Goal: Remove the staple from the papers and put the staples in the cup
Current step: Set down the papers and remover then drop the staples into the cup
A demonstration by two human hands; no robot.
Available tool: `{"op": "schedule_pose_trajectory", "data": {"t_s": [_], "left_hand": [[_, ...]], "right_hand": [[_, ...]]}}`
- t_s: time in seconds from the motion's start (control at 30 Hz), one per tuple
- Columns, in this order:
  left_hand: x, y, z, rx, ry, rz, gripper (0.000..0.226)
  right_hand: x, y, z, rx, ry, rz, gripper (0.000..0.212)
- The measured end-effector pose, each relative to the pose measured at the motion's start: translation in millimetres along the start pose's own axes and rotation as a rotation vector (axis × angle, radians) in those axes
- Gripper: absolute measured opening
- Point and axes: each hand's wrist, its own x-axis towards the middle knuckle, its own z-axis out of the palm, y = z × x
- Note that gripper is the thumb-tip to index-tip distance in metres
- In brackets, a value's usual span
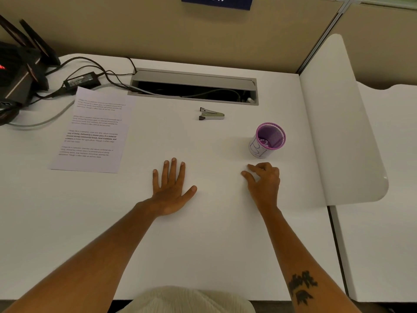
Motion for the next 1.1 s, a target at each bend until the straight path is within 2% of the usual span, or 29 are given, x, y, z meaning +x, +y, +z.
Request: {"op": "schedule_pose_trajectory", "data": {"t_s": [0.17, 0.33, 0.5, 0.7, 1.1], "left_hand": [[0, -1, 0, -0.005, 0.002, 0.000, 0.113], [0, -1, 1, -0.012, -0.001, 0.004, 0.115], [0, 0, 0, -0.017, -0.004, 0.002, 0.115], [-1, -1, -1, -0.023, -0.008, 0.008, 0.109], [-1, -1, -2, -0.017, -0.015, 0.004, 0.107]], "right_hand": [[-9, 4, 0, -0.020, 0.055, -0.019, 0.033], [-9, 2, 1, -0.085, 0.046, -0.132, 0.023], [-8, 6, -4, -0.044, 0.041, -0.114, 0.017], [-6, 3, -7, -0.021, 0.008, -0.100, 0.021], [22, 5, -18, -0.041, -0.222, -0.269, 0.024]]}}
